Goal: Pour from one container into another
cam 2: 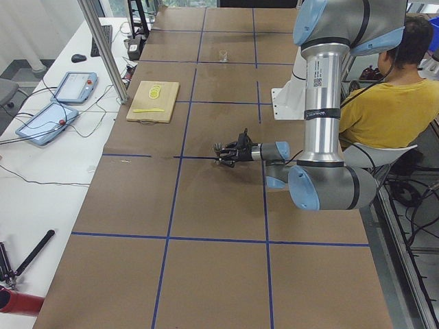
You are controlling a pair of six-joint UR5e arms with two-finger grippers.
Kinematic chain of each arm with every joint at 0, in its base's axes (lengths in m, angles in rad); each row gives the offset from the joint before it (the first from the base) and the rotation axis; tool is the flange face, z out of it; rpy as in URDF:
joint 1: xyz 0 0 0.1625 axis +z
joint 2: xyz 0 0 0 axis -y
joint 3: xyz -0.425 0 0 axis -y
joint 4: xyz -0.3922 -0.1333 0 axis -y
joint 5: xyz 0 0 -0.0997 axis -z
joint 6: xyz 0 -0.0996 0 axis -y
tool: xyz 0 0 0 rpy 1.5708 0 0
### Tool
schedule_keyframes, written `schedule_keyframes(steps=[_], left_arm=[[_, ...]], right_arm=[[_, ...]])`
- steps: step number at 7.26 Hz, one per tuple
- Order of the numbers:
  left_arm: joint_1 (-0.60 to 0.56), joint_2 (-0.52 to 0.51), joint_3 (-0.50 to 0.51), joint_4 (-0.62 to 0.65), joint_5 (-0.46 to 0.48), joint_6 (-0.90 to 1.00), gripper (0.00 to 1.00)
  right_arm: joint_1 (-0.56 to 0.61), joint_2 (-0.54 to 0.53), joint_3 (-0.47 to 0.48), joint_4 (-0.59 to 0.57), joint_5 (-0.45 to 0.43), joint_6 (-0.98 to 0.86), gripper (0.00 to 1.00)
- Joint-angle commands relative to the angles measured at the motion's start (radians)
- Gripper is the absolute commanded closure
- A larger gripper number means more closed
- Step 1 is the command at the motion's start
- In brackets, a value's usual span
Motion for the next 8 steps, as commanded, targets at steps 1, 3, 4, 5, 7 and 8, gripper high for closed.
schedule_keyframes(steps=[1, 3, 4, 5, 7, 8], left_arm=[[0.000, -0.004, -0.001, -0.002, 0.001, 0.000, 0.92], [-0.002, -0.006, -0.004, -0.024, 0.001, 0.002, 1.00], [-0.003, -0.003, -0.013, -0.040, 0.000, 0.006, 1.00], [-0.005, -0.003, -0.018, -0.064, 0.000, 0.017, 1.00], [-0.017, -0.004, -0.033, -0.074, -0.002, 0.131, 1.00], [-0.020, -0.004, -0.054, -0.075, -0.018, 0.215, 1.00]], right_arm=[[0.000, 0.000, 0.001, -0.001, 0.000, 0.000, 0.00], [0.000, 0.000, -0.001, -0.001, 0.000, 0.000, 0.00], [0.000, 0.000, 0.001, -0.001, 0.000, 0.002, 0.00], [0.000, 0.000, 0.001, 0.001, 0.000, 0.000, 0.00], [0.000, 0.000, 0.002, 0.001, 0.000, 0.000, 0.00], [0.002, 0.001, 0.007, 0.001, 0.002, 0.002, 0.00]])
